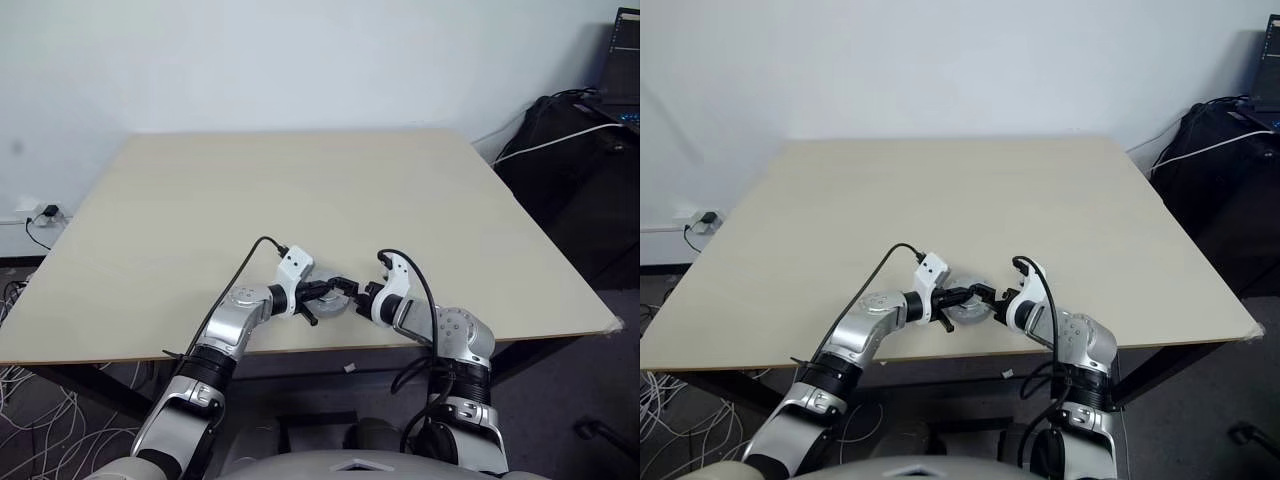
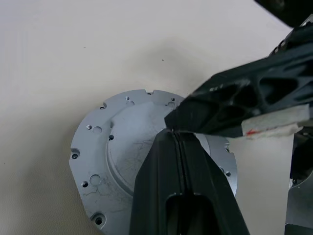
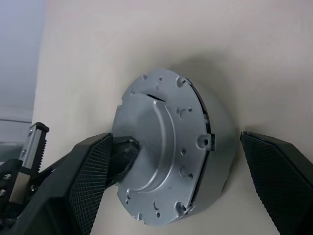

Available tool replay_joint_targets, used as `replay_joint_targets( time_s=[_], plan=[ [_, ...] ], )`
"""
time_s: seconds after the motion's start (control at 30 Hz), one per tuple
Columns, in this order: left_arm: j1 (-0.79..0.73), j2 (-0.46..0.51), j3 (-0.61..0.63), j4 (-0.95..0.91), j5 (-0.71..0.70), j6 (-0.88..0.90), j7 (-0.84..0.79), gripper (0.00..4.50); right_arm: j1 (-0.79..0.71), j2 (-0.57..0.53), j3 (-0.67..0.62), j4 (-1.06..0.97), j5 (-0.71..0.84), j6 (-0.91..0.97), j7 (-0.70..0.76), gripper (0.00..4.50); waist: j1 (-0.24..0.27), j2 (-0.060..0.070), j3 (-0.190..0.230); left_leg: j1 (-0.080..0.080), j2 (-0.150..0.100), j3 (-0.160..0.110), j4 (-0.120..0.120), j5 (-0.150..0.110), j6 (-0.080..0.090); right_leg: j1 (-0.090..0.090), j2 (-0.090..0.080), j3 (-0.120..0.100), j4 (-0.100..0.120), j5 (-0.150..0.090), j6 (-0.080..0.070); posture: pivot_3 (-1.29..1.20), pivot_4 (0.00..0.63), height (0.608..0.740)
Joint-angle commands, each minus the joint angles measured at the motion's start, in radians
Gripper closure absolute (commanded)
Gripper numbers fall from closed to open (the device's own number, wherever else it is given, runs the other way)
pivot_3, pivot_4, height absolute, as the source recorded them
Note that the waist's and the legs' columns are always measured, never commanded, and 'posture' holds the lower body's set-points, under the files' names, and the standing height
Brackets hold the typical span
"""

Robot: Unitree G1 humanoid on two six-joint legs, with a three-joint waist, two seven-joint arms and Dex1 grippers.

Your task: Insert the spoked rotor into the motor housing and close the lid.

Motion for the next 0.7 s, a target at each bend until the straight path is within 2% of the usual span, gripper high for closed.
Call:
replay_joint_targets(
  time_s=[0.03, 0.4, 0.7],
  plan=[
    [0.001, 0.006, -0.009, -0.009, 0.001, 0.005, -0.004, 4.5, -0.002, 0.0, 0.0, -0.009, 0.061, 0.026, 0.033, 0.02, 0.0, 0.0, 0.0, 0.0, 0.0, 0.0, 0.0, 0.0, 0.0, 0.0, 0.0, 0.0, 0.0, 0.0, 0.0, 0.0, 0.0, 0.74],
    [0.008, 0.009, -0.01, -0.015, 0.0, 0.006, -0.005, 4.5, 0.004, -0.038, -0.014, 0.03, 0.174, 0.06, 0.159, 0.02, -0.013, 0.0, 0.001, 0.0, 0.001, 0.0, 0.0, -0.001, -0.001, 0.0, 0.001, 0.0, 0.001, 0.0, 0.0, 0.0, 0.0, 0.74],
    [0.026, 0.022, -0.006, -0.036, -0.003, 0.015, -0.003, 4.5, 0.001, -0.049, -0.005, 0.126, 0.139, -0.016, 0.16, 0.02, -0.023, 0.0, 0.001, 0.001, 0.003, 0.0, 0.0, -0.001, -0.001, 0.0, 0.003, 0.001, 0.001, 0.0, 0.0, 0.0, 0.0, 0.74]
  ],
)
